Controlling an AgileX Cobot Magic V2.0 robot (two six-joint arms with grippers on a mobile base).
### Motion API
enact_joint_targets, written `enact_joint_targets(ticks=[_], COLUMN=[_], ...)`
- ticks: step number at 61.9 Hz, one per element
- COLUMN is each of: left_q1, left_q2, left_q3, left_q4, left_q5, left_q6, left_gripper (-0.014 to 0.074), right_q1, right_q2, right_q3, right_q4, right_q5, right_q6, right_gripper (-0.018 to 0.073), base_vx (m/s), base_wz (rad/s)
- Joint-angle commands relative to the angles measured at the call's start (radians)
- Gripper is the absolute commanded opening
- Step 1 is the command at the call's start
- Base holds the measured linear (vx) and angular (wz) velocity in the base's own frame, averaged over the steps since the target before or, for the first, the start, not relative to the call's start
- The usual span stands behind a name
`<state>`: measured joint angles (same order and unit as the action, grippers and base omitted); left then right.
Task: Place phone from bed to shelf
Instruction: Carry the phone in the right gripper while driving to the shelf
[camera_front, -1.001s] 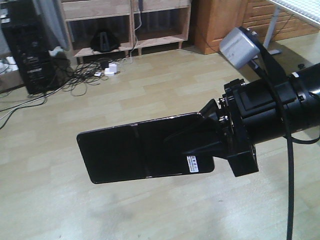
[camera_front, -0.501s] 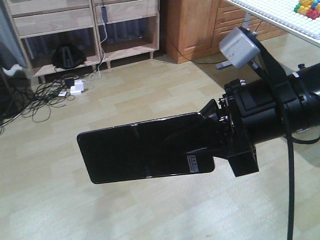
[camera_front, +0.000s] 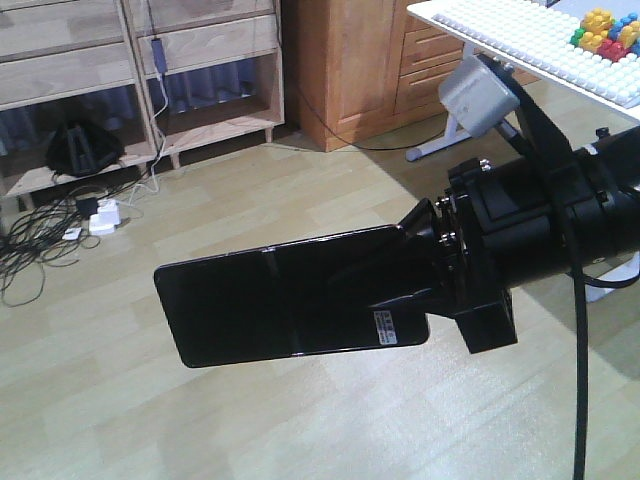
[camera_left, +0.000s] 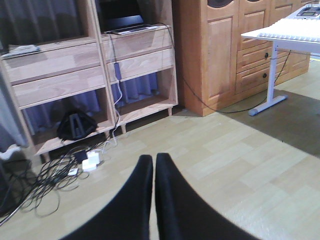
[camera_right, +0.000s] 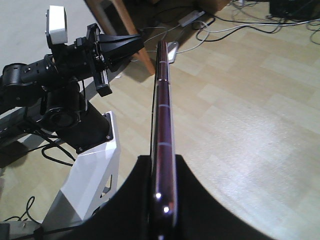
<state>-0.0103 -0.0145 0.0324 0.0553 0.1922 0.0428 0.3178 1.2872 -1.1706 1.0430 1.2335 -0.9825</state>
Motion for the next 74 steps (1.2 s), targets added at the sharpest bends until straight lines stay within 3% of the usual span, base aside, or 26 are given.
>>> enact_joint_targets(ticks=[1,74], left_q1=[-0.002,-0.002], left_q2=[-0.009,-0.009], left_q3=[-0.026,-0.026], left_q4=[-0.005,-0.005], left_q5=[-0.074,-0.074], left_q6=[-0.004,-0.004], left_gripper=[0.0001,0.0001], right_q1=[0.0,0.0], right_q2=[-0.025,-0.025], right_q3=[-0.026,-0.026], right_q4=[0.087,0.087], right_q5=[0.055,0.055], right_q6=[-0.007,-0.007], right_gripper=[-0.0001,-0.0001], base_vx=[0.44,0.44], base_wz=[-0.15,-0.07])
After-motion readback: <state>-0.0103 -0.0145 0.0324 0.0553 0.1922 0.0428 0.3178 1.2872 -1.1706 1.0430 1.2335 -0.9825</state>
